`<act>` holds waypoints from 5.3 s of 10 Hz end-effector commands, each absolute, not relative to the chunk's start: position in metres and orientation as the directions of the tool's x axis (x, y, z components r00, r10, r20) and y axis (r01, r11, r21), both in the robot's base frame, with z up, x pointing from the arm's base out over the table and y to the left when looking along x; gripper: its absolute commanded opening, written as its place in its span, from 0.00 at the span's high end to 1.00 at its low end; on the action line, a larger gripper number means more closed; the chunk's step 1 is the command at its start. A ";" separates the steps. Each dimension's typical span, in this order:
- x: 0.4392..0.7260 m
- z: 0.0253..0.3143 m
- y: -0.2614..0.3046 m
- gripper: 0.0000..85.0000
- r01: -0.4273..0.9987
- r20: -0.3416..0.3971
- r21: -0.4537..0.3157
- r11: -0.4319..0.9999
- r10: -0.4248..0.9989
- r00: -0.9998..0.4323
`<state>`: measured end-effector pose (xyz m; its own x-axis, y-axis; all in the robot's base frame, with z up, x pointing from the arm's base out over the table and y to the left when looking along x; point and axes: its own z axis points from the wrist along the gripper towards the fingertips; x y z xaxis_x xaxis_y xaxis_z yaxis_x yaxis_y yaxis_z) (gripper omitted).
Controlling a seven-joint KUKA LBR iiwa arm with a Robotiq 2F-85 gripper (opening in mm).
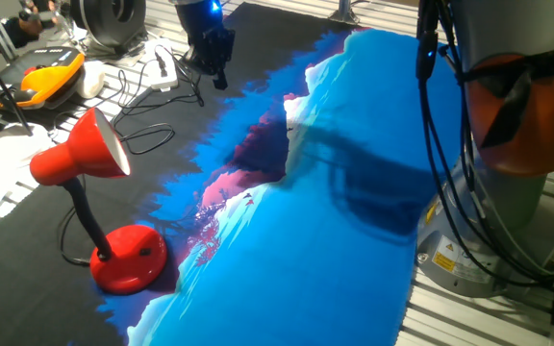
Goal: Turn on the desk lamp by pressing the button
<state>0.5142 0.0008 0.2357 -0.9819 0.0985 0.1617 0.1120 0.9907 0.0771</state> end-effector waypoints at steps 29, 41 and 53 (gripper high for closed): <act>0.526 0.174 0.124 1.00 0.350 0.164 0.437 0.829 0.309 -0.937; 0.528 0.127 0.179 1.00 0.343 0.118 0.483 0.806 0.328 -0.937; 0.518 0.103 0.224 1.00 0.369 0.078 0.473 0.800 0.380 -0.922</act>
